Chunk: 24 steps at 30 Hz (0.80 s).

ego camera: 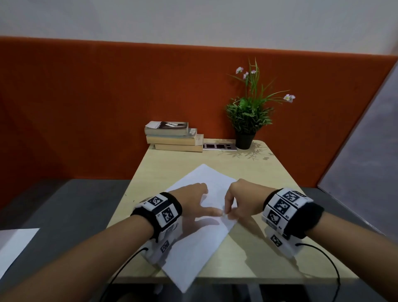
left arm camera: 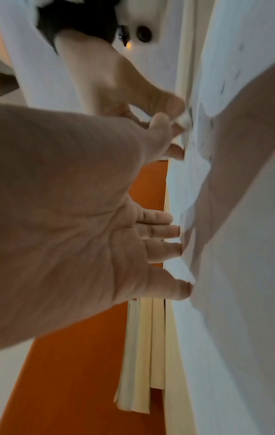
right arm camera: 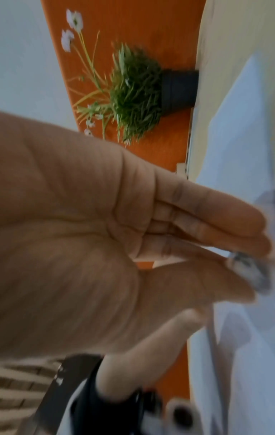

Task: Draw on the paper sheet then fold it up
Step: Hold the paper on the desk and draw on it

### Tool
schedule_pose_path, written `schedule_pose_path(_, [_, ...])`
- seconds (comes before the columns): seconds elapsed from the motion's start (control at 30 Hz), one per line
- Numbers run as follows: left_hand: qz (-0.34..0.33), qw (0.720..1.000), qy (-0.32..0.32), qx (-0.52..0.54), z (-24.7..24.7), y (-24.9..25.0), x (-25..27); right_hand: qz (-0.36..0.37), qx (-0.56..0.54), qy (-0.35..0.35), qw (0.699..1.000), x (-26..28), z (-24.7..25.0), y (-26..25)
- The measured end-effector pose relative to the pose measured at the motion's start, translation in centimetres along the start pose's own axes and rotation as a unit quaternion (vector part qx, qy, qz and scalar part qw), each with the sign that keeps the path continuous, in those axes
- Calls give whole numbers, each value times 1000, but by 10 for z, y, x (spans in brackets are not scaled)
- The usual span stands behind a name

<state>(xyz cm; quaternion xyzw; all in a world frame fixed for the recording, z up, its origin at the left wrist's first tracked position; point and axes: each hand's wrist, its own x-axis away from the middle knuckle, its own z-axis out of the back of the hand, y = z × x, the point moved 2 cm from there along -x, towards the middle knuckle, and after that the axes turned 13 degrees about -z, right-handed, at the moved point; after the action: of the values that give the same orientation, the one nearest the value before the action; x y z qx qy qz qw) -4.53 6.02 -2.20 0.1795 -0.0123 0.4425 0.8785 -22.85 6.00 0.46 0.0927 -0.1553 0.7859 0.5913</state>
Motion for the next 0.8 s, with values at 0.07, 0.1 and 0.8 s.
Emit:
schedule_pose_path(0.07, [-2, 998, -44, -43, 2, 1, 0, 27, -3, -42, 999, 5, 2, -7])
schedule_pose_path(0.1, [-1, 996, -72, -61, 3, 3, 1, 30, -8, -48, 998, 4, 4, -8])
schedule_pose_path(0.8, [-20, 993, -97, -70, -3, 22, -16, -52, -52, 68, 995, -15, 3, 14])
